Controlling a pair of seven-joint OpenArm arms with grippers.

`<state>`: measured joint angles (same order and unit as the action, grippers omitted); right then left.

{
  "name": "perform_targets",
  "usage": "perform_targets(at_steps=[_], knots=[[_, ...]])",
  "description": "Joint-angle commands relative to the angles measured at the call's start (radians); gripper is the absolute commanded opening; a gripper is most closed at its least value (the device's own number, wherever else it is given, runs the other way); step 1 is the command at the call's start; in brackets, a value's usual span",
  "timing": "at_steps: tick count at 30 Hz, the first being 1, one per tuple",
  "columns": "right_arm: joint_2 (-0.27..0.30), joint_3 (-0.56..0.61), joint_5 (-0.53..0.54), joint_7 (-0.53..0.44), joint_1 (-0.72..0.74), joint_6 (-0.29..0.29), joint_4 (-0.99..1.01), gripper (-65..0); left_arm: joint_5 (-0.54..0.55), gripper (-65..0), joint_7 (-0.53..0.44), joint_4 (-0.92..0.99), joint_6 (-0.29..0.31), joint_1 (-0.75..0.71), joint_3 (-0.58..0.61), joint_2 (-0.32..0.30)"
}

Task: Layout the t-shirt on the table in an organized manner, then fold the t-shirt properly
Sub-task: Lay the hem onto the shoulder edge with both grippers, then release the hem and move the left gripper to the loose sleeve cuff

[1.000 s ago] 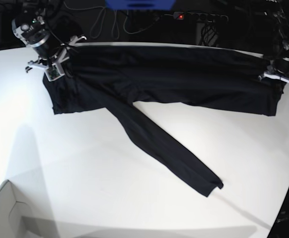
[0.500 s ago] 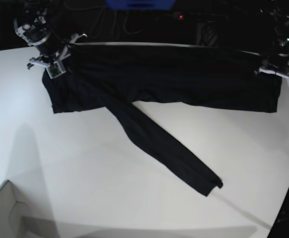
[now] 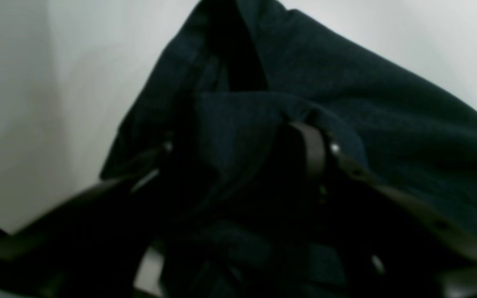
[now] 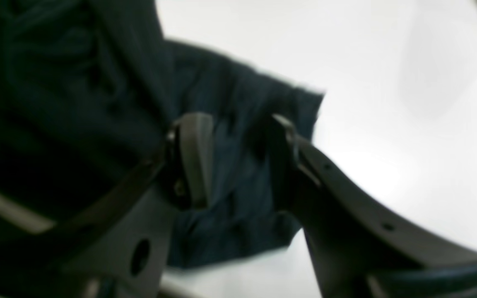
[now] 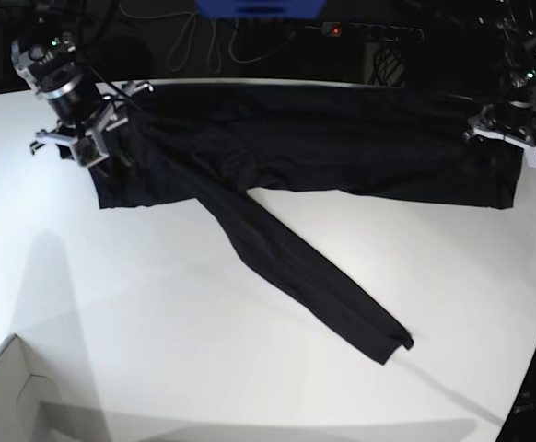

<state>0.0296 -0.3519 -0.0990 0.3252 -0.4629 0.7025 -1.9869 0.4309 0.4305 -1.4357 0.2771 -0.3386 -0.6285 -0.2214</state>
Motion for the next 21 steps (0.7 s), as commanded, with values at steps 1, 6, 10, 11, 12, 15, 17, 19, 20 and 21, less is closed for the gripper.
perform_targets(at_steps=[1,6,10,11,12,15,17,19,20,21], knots=[[-0.009,0.017,0.011,-0.025,0.011,-0.004,-0.015,-41.7,0.004,-27.6,-0.020,-0.035,0.001,-0.011,-0.011,-0.017],[-0.009,0.080,0.009,-0.025,0.031,-0.004,-0.007,-41.7,0.006,-15.9,-0.020,-0.152,0.000,-0.021,-0.011,-0.011],[-0.010,0.081,0.009,-0.025,0.037,-0.004,0.008,-41.7,0.006,-13.1,-0.020,-0.250,0.000,-0.015,-0.023,0.015],[-0.010,0.080,0.009,-0.025,0.037,-0.004,0.013,-41.7,0.006,-13.1,-0.020,-0.273,0.000,-0.014,-0.024,0.018],[-0.010,0.078,0.009,-0.025,0.036,-0.004,0.016,-41.7,0.006,-13.1,-0.020,-0.293,0.000,-0.012,-0.026,0.029],[-0.009,0.075,0.009,-0.025,0.033,-0.004,0.021,-41.7,0.006,-13.1,-0.020,-0.366,0.000,0.042,-0.012,0.061],[-0.009,0.073,0.009,-0.025,0.029,-0.004,0.021,-41.7,0.003,-13.1,-0.020,-0.380,-0.002,0.082,0.026,0.090],[-0.009,0.073,0.009,-0.025,0.029,-0.004,0.021,-41.7,-0.005,-13.1,-0.019,-0.380,-0.009,0.134,0.094,0.115],[-0.009,0.072,0.009,-0.025,0.025,-0.004,0.021,-41.7,-0.007,-13.1,-0.019,-0.366,-0.011,0.163,0.140,0.126],[-0.009,0.066,0.009,-0.025,0.017,-0.004,0.021,-41.7,-0.010,-13.1,-0.005,-0.339,-0.011,0.189,0.192,0.139]])
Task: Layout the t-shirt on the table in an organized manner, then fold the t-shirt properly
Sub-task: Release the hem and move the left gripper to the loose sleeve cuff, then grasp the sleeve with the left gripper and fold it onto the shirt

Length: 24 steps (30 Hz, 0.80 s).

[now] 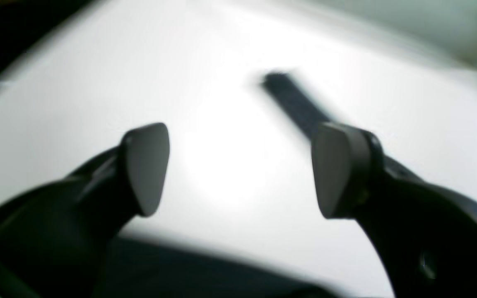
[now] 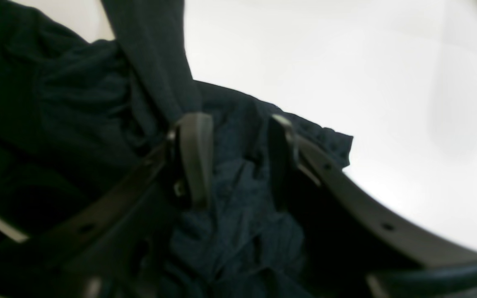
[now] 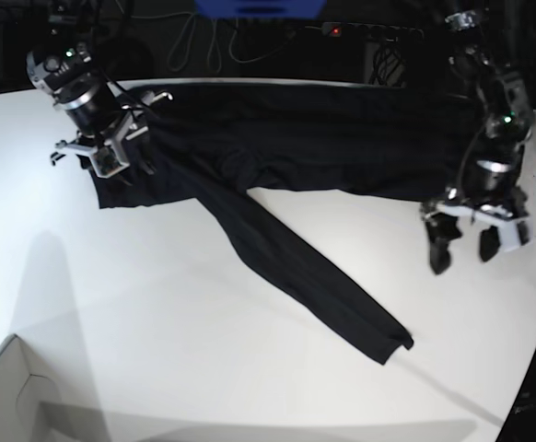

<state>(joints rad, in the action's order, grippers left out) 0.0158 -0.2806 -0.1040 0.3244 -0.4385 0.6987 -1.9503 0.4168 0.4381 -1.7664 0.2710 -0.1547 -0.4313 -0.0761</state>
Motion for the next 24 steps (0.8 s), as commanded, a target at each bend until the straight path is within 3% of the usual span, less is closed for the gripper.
perform_targets(at_steps=[1,4,7,10,18,22,24], knots=[[0.005,-0.013,0.014,-0.024,-0.009,-0.001,-0.016,-41.7,-0.005,-13.1,0.008,0.023,-0.005,0.036,0.036,0.005],[0.005,-0.038,0.014,-0.024,-0.013,-0.001,-0.016,-41.7,-0.069,-13.1,0.060,0.168,-0.006,0.155,0.128,0.060],[0.005,-0.075,0.014,-0.024,-0.016,-0.001,-0.016,-41.7,-0.154,-13.1,0.064,0.353,-0.006,0.264,0.116,0.154],[0.005,-0.107,0.014,-0.024,-0.018,-0.001,-0.016,-41.7,-0.232,-13.0,0.063,0.518,-0.006,0.367,0.099,0.207],[0.005,-0.119,0.014,-0.024,-0.038,-0.001,-0.016,-41.7,-0.267,-13.0,-0.046,0.840,-0.006,0.519,0.102,0.220],[0.005,-0.119,0.014,-0.024,-0.038,-0.001,-0.016,-41.7,-0.267,-13.6,-0.052,0.902,-0.006,0.527,0.105,0.210],[0.005,-0.119,0.014,-0.024,-0.038,-0.001,-0.016,-41.7,-0.267,-18.2,-0.052,0.909,-0.006,0.524,0.104,0.197]])
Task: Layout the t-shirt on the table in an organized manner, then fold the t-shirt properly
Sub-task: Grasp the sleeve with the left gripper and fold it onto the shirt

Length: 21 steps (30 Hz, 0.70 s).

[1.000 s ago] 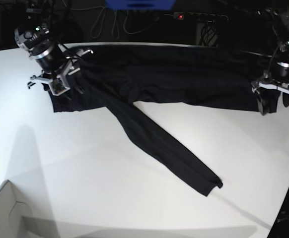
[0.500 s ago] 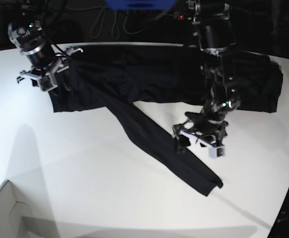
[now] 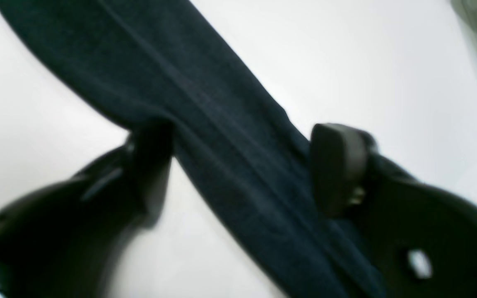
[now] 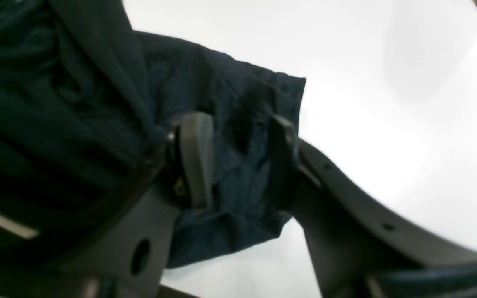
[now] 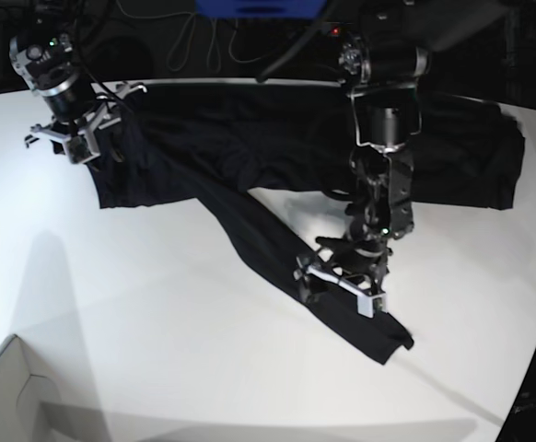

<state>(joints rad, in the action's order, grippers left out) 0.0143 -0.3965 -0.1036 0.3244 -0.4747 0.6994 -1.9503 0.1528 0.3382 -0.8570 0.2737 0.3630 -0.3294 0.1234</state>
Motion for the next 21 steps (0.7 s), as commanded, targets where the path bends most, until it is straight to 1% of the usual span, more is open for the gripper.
perform_targets(at_steps=[1,2,6,8,9,10,13,16,18,21], knots=[[0.006,-0.003,0.014,-0.024,-0.002,-0.001,-0.016,-41.7,0.003,-23.7,0.048,0.000,-0.009,0.001,0.003,-0.015],[0.006,-0.003,0.014,-0.024,-0.002,-0.001,-0.016,-41.7,0.004,-30.9,0.048,-0.001,-0.009,0.001,-0.001,-0.018],[0.005,-0.002,0.014,-0.024,0.003,-0.001,-0.016,-41.7,0.004,-65.0,0.052,-0.012,-0.009,0.000,-0.004,-0.026],[0.003,0.001,0.014,-0.024,0.004,-0.001,-0.014,-41.7,0.004,-65.0,0.065,-0.015,-0.009,0.000,-0.004,-0.028],[0.003,0.003,0.014,-0.024,0.004,-0.001,-0.014,-41.7,0.004,-63.3,0.065,-0.026,-0.009,0.000,-0.004,-0.035],[0.003,0.003,0.014,-0.024,0.006,-0.001,-0.014,-41.7,0.006,-64.7,0.065,-0.049,-0.009,0.000,-0.004,-0.038],[0.002,0.003,0.014,-0.024,0.006,-0.001,-0.014,-41.7,0.057,-65.0,0.081,-0.186,-0.009,-0.040,-0.004,-0.041],[0.002,0.003,0.014,-0.024,0.004,-0.001,-0.014,-41.7,0.133,-65.0,0.181,-0.364,-0.009,-0.088,-0.004,-0.049],[0.002,0.003,0.015,-0.024,0.003,-0.001,-0.014,-41.7,0.172,-65.0,0.236,-0.491,-0.009,-0.124,-0.004,-0.074],[0.002,0.003,0.017,-0.024,0.001,-0.001,-0.014,-41.7,0.224,-65.0,0.284,-0.670,-0.009,-0.204,-0.006,-0.093]])
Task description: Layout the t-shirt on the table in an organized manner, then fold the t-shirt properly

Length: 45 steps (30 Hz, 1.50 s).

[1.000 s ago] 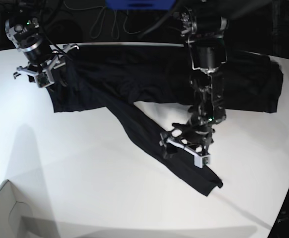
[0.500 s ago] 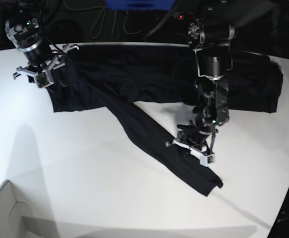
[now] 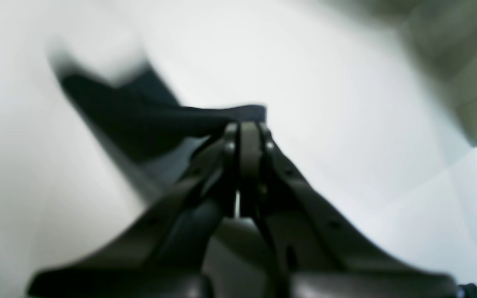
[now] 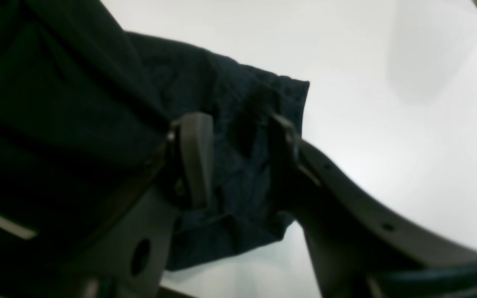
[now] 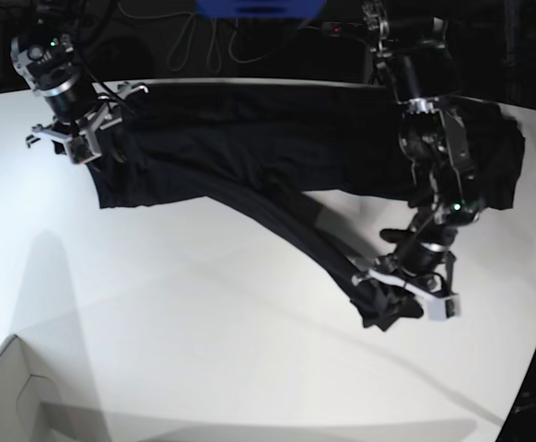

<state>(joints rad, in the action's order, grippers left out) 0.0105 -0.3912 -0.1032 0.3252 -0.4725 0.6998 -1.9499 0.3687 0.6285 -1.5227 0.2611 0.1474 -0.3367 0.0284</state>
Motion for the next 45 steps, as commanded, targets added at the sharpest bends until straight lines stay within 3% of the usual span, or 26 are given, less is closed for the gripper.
perform_targets(at_steps=[1,10,15,19,42,45], knots=[[0.006,-0.002,0.018,-0.025,-0.001,-0.002,-0.015,-41.7,0.019,-65.0,0.003,-0.066,0.004,-0.019,0.001,-0.009],[0.007,-0.001,0.020,-0.025,-0.002,-0.002,-0.015,-41.8,0.045,-65.0,0.006,-0.393,0.011,-0.305,-0.209,-0.020],[0.009,0.025,0.020,-0.025,-0.001,-0.002,-0.015,-41.9,0.221,-65.0,0.006,-0.419,0.013,-0.427,-0.345,-0.031],[0.009,0.057,0.018,-0.025,-0.002,-0.002,-0.015,-41.9,0.287,-65.0,0.006,-0.418,0.014,-0.477,-0.427,-0.031],[0.004,0.099,0.020,-0.025,-0.018,-0.002,-0.015,-42.0,0.303,-65.0,0.006,-0.418,0.016,-0.642,-0.431,-0.020],[0.004,0.099,0.020,-0.025,-0.018,-0.002,-0.015,-42.0,0.347,-65.0,0.006,-0.418,0.017,-0.662,-0.436,-0.023]])
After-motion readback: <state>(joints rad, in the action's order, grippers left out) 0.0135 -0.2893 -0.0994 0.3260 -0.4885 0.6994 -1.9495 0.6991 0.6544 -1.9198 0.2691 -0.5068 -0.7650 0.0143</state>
